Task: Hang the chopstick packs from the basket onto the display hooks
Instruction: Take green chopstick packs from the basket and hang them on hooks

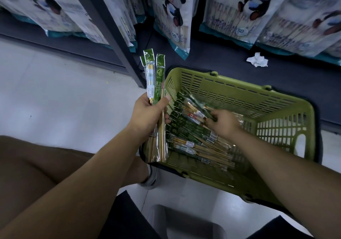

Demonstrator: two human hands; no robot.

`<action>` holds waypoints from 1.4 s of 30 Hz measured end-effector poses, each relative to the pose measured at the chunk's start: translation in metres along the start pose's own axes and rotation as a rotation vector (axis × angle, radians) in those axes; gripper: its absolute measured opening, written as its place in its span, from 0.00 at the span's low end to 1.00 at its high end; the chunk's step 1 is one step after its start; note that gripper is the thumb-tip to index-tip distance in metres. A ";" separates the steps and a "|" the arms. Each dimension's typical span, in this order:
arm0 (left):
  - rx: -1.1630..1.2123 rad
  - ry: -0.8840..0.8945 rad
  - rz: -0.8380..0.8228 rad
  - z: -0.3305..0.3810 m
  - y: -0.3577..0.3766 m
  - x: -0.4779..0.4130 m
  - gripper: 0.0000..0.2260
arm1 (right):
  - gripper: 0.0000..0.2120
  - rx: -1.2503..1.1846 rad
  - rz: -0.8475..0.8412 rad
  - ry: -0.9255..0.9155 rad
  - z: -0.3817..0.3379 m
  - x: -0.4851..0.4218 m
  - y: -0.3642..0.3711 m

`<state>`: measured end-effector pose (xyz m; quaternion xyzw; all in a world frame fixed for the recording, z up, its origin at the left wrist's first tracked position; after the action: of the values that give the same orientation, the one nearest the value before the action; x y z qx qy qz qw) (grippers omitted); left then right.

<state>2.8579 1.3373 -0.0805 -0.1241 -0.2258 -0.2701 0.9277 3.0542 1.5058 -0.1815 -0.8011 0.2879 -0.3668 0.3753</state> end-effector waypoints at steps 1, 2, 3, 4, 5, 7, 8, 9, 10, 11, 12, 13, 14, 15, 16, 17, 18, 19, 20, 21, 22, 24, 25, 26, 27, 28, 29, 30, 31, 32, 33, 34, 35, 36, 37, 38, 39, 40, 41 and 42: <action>0.014 -0.019 -0.008 -0.001 0.002 0.001 0.08 | 0.07 -0.088 0.020 0.004 -0.007 0.003 -0.010; 0.033 -0.052 -0.013 -0.003 0.005 0.003 0.08 | 0.08 -0.167 0.032 -0.009 -0.018 0.006 -0.020; 0.055 -0.091 -0.018 -0.007 0.008 0.006 0.09 | 0.08 -0.243 0.025 -0.030 -0.031 0.010 -0.029; 0.073 -0.122 -0.023 -0.009 0.011 0.009 0.11 | 0.08 -0.318 0.011 -0.048 -0.045 0.014 -0.037; 0.078 -0.138 -0.029 -0.012 0.015 0.010 0.13 | 0.07 -0.381 0.007 -0.070 -0.061 0.018 -0.045; 0.024 -0.119 -0.040 -0.015 0.019 0.013 0.15 | 0.06 -0.493 0.023 -0.123 -0.091 0.029 -0.057; -0.018 -0.091 -0.046 -0.014 0.021 0.014 0.17 | 0.06 -0.548 0.024 -0.147 -0.105 0.035 -0.062; -0.042 -0.064 -0.045 -0.012 0.022 0.016 0.18 | 0.07 -0.584 0.027 -0.172 -0.117 0.042 -0.064; -0.030 -0.044 -0.038 -0.009 0.024 0.018 0.17 | 0.08 -0.589 0.042 -0.203 -0.126 0.048 -0.065; 0.009 -0.036 -0.029 -0.006 0.025 0.020 0.15 | 0.09 -0.545 0.061 -0.242 -0.133 0.052 -0.065; 0.047 -0.030 -0.023 -0.004 0.025 0.022 0.13 | 0.11 -0.447 0.082 -0.286 -0.138 0.056 -0.065; 0.068 -0.019 -0.020 -0.002 0.025 0.023 0.09 | 0.12 -0.308 0.102 -0.332 -0.142 0.059 -0.065; 0.082 -0.011 -0.025 0.000 0.024 0.024 0.07 | 0.14 -0.167 0.116 -0.378 -0.144 0.062 -0.066; 0.098 -0.010 -0.038 0.001 0.023 0.025 0.06 | 0.15 -0.060 0.119 -0.414 -0.145 0.064 -0.067; 0.109 -0.012 -0.055 0.003 0.023 0.026 0.06 | 0.17 0.002 0.110 -0.433 -0.146 0.065 -0.068; 0.101 -0.008 -0.063 0.004 0.022 0.027 0.06 | 0.19 0.030 0.088 -0.438 -0.146 0.066 -0.068; 0.093 -0.001 -0.065 0.007 0.020 0.027 0.06 | 0.21 0.033 0.059 -0.432 -0.144 0.065 -0.067; 0.087 0.006 -0.062 0.008 0.018 0.025 0.05 | 0.24 0.015 0.032 -0.412 -0.143 0.063 -0.066; 0.085 0.008 -0.057 0.011 0.016 0.025 0.04 | 0.27 -0.040 0.016 -0.378 -0.140 0.059 -0.064; 0.087 0.001 -0.046 0.014 0.013 0.023 0.04 | 0.29 -0.138 0.015 -0.325 -0.135 0.053 -0.063; 0.105 -0.020 -0.036 0.016 0.009 0.021 0.05 | 0.29 -0.256 0.032 -0.262 -0.128 0.047 -0.062; 0.143 -0.053 -0.012 0.018 0.000 0.015 0.08 | 0.21 -0.369 0.067 -0.163 -0.105 0.032 -0.054; 0.131 -0.045 0.007 0.018 -0.005 0.012 0.07 | 0.16 -0.330 0.058 -0.125 -0.089 0.026 -0.046; 0.102 -0.029 0.018 0.018 -0.009 0.009 0.06 | 0.11 -0.257 0.023 -0.088 -0.071 0.021 -0.035; 0.074 -0.019 0.022 0.017 -0.012 0.007 0.06 | 0.09 -0.182 -0.033 -0.046 -0.053 0.018 -0.022; 0.055 -0.017 0.021 0.015 -0.013 0.007 0.05 | 0.11 -0.125 -0.101 0.001 -0.034 0.018 -0.008; 0.044 -0.020 0.016 0.011 -0.014 0.007 0.05 | 0.14 -0.086 -0.169 0.045 -0.017 0.020 0.005; 0.033 -0.024 0.011 0.008 -0.014 0.008 0.05 | 0.17 -0.052 -0.219 0.069 -0.004 0.023 0.016; 0.023 -0.026 0.005 0.004 -0.014 0.008 0.06 | 0.19 -0.019 -0.251 0.070 0.004 0.025 0.025; 0.019 -0.027 0.004 0.002 -0.013 0.008 0.06 | 0.20 0.013 -0.262 0.050 0.009 0.026 0.032; 0.019 -0.027 0.007 0.000 -0.013 0.007 0.07 | 0.20 0.043 -0.261 0.019 0.011 0.026 0.037; 0.020 -0.025 0.010 0.000 -0.012 0.006 0.08 | 0.21 0.071 -0.254 -0.014 0.011 0.025 0.042; 0.020 -0.023 0.013 0.000 -0.012 0.005 0.09 | 0.23 0.102 -0.244 -0.040 0.010 0.024 0.046; 0.015 -0.023 0.015 0.001 -0.011 0.004 0.10 | 0.26 0.139 -0.229 -0.059 0.009 0.021 0.050; 0.008 -0.025 0.018 0.000 -0.011 0.003 0.10 | 0.29 0.178 -0.215 -0.064 0.008 0.019 0.054; 0.001 -0.027 0.022 0.000 -0.011 0.002 0.10 | 0.30 0.215 -0.208 -0.064 0.007 0.016 0.058; -0.003 -0.029 0.024 -0.001 -0.011 0.002 0.10 | 0.31 0.242 -0.208 -0.062 0.008 0.014 0.063; -0.003 -0.033 0.025 -0.001 -0.011 0.002 0.10 | 0.30 0.255 -0.206 -0.060 0.008 0.011 0.068; -0.002 -0.034 0.025 0.000 -0.010 0.001 0.10 | 0.29 0.255 -0.203 -0.058 0.008 0.008 0.071; -0.001 -0.036 0.022 0.000 -0.010 0.001 0.10 | 0.28 0.251 -0.203 -0.057 0.009 0.006 0.074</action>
<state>2.8533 1.3285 -0.0789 -0.1319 -0.2408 -0.2578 0.9264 3.0510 1.4637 -0.2433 -0.7829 0.1465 -0.4130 0.4416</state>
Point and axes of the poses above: each hand's wrist, its own x-axis away from the middle knuckle, its own y-axis out of the palm, z = x × y, the point moved 5 cm from there along -x, towards the middle knuckle, and after that the axes turned 11 degrees about z, right-handed, at the moved point
